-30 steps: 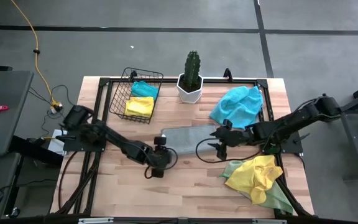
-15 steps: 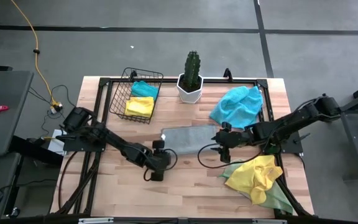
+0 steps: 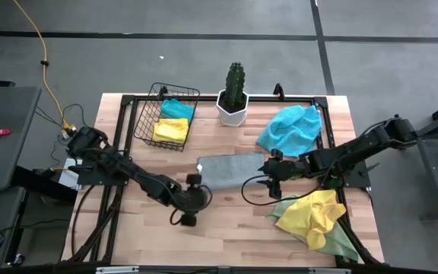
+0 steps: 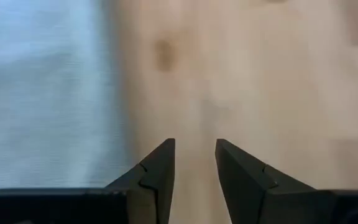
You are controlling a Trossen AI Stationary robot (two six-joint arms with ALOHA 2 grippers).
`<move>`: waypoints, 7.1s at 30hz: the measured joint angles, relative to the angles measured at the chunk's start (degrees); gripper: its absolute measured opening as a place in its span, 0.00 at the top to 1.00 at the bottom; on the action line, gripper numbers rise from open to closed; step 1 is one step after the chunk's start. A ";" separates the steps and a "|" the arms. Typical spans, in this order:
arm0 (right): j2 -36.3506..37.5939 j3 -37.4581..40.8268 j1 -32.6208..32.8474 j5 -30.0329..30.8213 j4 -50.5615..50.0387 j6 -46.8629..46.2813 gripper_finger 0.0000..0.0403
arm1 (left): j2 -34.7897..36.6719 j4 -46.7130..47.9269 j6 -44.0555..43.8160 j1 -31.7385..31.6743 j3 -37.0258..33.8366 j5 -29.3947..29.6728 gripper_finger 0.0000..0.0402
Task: Fold microfiber towels
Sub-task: Fold the gray microfiber towel on the table
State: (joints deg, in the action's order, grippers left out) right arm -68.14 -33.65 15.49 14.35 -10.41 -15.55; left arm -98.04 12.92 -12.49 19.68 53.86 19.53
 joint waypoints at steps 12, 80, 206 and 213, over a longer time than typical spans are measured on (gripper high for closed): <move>-0.66 -0.02 -0.01 -0.08 0.39 0.15 0.46 | -4.90 0.71 -0.83 -7.59 -0.69 -1.16 0.73; -17.08 -0.70 9.82 -21.42 7.23 -16.15 1.00 | -2.38 6.21 -22.69 4.05 1.67 -12.19 1.00; -22.03 3.15 8.41 2.93 12.20 -57.14 0.99 | 12.64 -41.87 -21.04 -1.88 -31.13 -0.80 0.63; -22.03 3.19 8.41 2.38 11.98 -56.00 0.99 | 7.82 -41.43 -12.22 -1.94 -26.36 3.10 0.66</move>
State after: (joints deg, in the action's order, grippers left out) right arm -90.17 -30.46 23.90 16.73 1.56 -71.55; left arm -90.22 -28.51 -24.70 17.74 27.50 22.63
